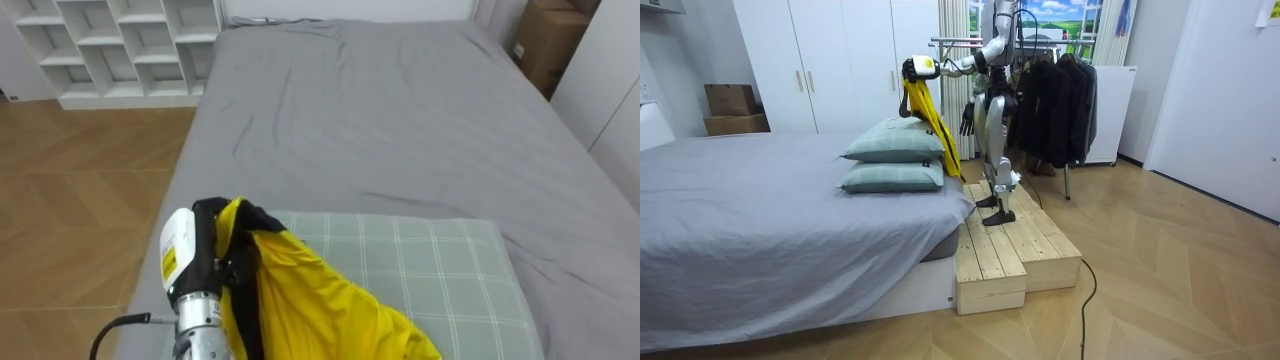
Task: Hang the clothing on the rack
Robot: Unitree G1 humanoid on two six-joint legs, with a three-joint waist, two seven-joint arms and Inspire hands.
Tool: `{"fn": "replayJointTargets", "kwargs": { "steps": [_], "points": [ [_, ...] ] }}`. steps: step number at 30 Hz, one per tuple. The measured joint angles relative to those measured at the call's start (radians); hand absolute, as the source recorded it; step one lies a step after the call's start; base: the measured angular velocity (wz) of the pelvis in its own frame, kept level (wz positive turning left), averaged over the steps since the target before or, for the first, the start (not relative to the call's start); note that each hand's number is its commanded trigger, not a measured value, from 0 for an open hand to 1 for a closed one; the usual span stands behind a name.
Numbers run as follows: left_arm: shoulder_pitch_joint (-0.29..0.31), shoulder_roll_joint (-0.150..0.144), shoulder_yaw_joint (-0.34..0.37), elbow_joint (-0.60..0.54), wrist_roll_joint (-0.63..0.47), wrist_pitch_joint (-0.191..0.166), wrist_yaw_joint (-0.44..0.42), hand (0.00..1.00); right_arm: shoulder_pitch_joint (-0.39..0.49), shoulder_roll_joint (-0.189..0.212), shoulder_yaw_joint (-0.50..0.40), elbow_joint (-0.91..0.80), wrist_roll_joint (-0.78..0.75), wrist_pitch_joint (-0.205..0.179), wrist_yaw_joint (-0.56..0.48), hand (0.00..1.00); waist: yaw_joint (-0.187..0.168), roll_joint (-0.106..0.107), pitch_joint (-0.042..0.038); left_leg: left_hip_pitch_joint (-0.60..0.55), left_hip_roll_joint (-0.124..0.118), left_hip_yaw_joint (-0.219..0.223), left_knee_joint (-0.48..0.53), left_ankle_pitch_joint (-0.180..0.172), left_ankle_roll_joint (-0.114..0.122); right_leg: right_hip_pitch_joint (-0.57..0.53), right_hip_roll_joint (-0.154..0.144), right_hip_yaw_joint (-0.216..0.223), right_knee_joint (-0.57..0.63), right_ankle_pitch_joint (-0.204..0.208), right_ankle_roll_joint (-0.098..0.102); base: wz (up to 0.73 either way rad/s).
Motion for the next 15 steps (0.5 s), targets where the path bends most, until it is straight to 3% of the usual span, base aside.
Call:
{"fn": "replayJointTargets", "kwargs": {
  "steps": [6, 9, 12, 15],
  "points": [
    [0.000, 0.050, -0.005, -0.020, 0.112, 0.000, -0.025, 1.00, 0.016, -0.006, -0.107, 0.000, -0.006, 0.002, 0.027, 0.00, -0.027, 0.022, 0.0024, 0.010, 0.000, -0.003, 0.000, 0.000, 0.000, 0.008, 0.001, 0.004, 0.000, 0.000, 0.000, -0.02],
    [0.000, 0.096, -0.006, -0.095, 0.214, 0.000, -0.036, 1.00, 0.035, -0.034, -0.133, 0.000, -0.005, 0.003, 0.036, 0.00, -0.031, 0.025, 0.0030, 0.008, -0.003, -0.002, 0.002, 0.000, 0.000, 0.008, -0.001, 0.005, -0.002, -0.001, 0.001, 0.00],
    [0.000, 0.192, -0.006, -0.222, 0.310, -0.008, -0.021, 1.00, 0.050, -0.093, -0.190, 0.001, -0.028, 0.002, 0.041, 0.00, -0.048, 0.025, 0.0028, 0.014, -0.004, 0.002, -0.001, 0.000, 0.000, 0.013, -0.003, 0.009, -0.002, -0.003, 0.003, 0.00],
    [0.000, 0.257, -0.005, -0.276, 0.364, -0.012, -0.010, 1.00, 0.053, -0.131, -0.240, 0.007, -0.055, 0.001, 0.037, 0.00, -0.050, 0.022, 0.0045, 0.029, -0.004, 0.008, -0.005, -0.001, 0.001, 0.026, -0.003, 0.010, -0.002, -0.003, 0.004, -0.05]
  ]
}}
